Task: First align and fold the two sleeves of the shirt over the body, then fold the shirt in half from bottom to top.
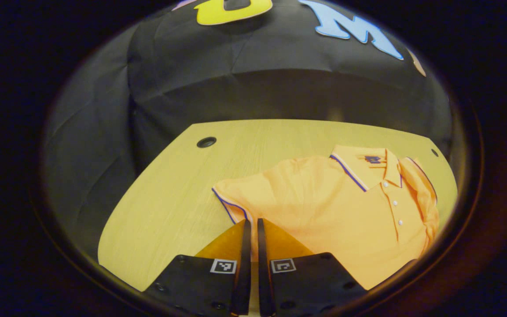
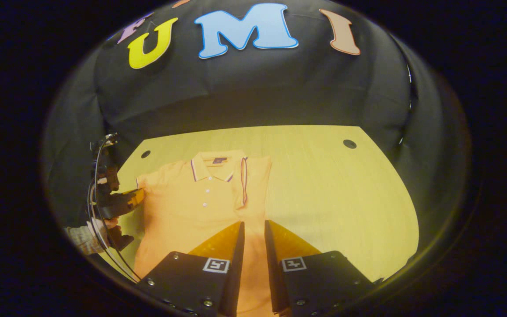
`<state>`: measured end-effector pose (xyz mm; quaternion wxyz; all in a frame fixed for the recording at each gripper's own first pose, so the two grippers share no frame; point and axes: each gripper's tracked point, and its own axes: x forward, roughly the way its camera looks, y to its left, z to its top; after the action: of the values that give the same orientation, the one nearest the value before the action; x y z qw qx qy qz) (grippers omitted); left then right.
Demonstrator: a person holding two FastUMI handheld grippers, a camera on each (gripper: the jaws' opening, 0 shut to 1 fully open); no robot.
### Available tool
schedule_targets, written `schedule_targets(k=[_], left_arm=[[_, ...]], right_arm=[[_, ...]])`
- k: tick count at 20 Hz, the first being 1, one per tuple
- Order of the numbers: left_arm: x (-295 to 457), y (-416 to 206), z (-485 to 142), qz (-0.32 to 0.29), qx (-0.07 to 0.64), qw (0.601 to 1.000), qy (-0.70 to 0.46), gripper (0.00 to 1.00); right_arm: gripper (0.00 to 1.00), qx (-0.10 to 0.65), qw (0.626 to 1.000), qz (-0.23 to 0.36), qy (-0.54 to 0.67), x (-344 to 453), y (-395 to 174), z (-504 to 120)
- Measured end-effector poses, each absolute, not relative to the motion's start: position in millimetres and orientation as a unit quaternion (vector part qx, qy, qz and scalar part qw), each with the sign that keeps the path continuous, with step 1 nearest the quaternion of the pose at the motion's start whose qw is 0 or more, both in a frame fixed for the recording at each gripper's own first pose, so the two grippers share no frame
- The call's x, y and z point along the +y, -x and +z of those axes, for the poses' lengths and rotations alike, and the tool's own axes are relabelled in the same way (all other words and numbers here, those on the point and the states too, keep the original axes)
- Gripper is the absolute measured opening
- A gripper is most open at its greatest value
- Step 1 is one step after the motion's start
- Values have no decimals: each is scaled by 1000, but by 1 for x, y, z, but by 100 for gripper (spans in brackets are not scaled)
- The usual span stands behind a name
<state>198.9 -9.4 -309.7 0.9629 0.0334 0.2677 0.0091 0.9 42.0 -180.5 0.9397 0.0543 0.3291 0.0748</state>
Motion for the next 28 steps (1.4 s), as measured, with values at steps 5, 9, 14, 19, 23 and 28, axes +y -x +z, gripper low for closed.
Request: schedule_targets(k=[5,9,14,19,23,28], left_arm=[[-65,-210,-268,-54,223,970,-76,14],[-122,-207,-259,-112,209,966,-101,14],[-169,-191,-274,-159,220,954,-124,14],[-182,-186,-283,-170,233,950,-121,27],[-182,-177,-279,-176,240,948,-111,46],[-164,-132,-281,-180,277,942,-59,52]], right_arm=[[29,335,937,65,-72,37,7,-189],[29,334,938,52,-82,27,13,-191],[29,332,937,30,-100,11,21,-194],[29,338,935,17,-107,-2,35,-201],[29,342,933,16,-111,-5,40,-205],[29,350,930,30,-103,0,46,-211]])
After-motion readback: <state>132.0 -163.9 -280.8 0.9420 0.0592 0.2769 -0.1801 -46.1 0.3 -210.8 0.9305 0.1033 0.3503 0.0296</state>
